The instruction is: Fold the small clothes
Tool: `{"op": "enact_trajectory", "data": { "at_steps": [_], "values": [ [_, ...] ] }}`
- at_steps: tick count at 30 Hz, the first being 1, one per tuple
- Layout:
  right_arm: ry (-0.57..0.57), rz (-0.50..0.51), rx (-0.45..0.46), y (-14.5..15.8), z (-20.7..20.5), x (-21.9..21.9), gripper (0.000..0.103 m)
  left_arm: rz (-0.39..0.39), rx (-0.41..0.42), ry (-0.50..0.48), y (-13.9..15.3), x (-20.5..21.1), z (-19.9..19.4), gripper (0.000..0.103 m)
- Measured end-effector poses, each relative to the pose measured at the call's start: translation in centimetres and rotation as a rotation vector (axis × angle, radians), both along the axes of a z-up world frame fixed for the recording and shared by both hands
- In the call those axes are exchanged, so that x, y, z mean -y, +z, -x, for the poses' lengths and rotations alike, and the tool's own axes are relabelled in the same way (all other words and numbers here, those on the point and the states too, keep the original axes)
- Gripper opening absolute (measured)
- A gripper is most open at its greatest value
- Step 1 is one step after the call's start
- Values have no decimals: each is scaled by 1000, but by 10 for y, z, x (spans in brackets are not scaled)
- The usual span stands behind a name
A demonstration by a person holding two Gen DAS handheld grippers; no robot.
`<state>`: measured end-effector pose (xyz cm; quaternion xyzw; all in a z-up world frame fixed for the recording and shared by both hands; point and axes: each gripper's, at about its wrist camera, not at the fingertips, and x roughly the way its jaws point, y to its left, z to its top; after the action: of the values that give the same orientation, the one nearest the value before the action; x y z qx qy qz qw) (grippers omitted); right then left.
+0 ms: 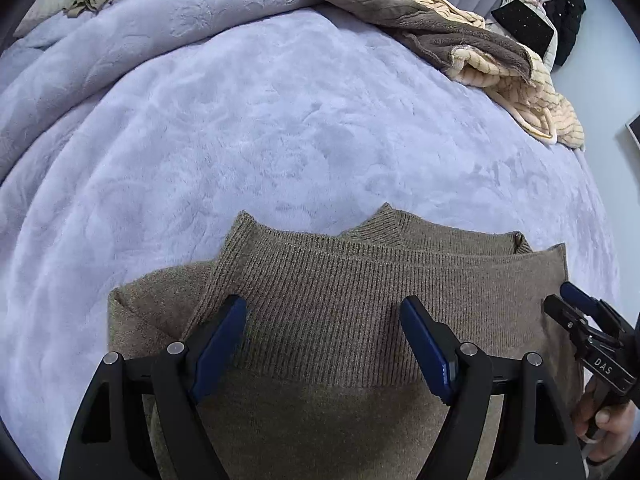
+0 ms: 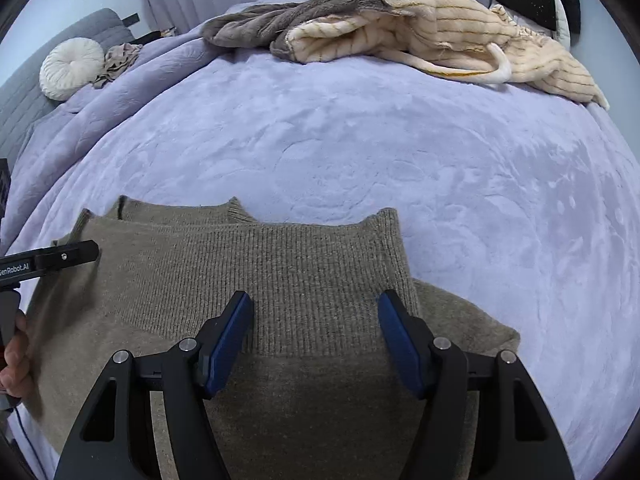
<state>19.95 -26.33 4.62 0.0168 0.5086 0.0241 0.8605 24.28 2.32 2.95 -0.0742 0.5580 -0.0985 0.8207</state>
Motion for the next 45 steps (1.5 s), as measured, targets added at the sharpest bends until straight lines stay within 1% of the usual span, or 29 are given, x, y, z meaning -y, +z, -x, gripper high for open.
{"op": "enact_trajectory", "data": {
  "at_steps": [3,5,7,9,11,13,15,17,21,23,25,27,29,32,34,36,37,38,39,43,45],
  "values": [
    [8,-44,54,21,25,-4,70,-74,71,-14,21,8,22,81],
    [29,-65,61,30,42,-11,70,-87,93,-30,28,12,44,81],
    [72,-68,60,33,62,-23,70,-79,100,-47,31,15,63,81],
    [114,-51,63,33,81,-38,70,-83,105,-59,32,18,81,81],
    [136,-30,61,29,94,-48,70,-87,101,-70,28,23,97,81],
    [150,-2,43,20,105,-53,70,-107,85,-76,20,24,110,81],
    [133,13,19,10,115,-47,70,-125,66,-72,11,21,120,81],
    [96,21,9,3,122,-30,70,-136,62,-66,5,15,128,81],
    [38,-42,19,5,143,7,70,-136,70,-70,3,3,145,81],
    [17,-36,20,8,151,16,70,-122,73,-61,6,-5,156,81],
    [13,-58,23,11,162,22,70,-90,76,-44,9,-17,170,81],
    [6,-38,16,14,172,24,70,-78,59,-11,11,-31,185,81],
    [-26,-5,14,20,184,25,71,-23,68,37,18,-52,204,81],
    [-66,-77,50,30,208,31,72,48,68,118,21,-84,218,81],
    [-85,-114,65,35,223,28,73,86,35,187,12,-108,217,81],
    [-74,-135,70,38,233,20,73,202,-32,231,-9,-130,213,81],
    [-66,-139,71,39,237,15,73,299,-71,250,-21,-140,210,81],
    [-52,-140,72,39,240,9,73,352,-75,254,-27,-145,209,81],
    [-34,-139,71,39,243,2,73,406,-63,256,-30,-149,207,81],
    [26,-126,48,34,248,-24,73,558,-84,221,-42,-144,196,81],
    [49,-118,37,32,247,-36,73,605,-88,204,-46,-138,188,81]
  ]
}}
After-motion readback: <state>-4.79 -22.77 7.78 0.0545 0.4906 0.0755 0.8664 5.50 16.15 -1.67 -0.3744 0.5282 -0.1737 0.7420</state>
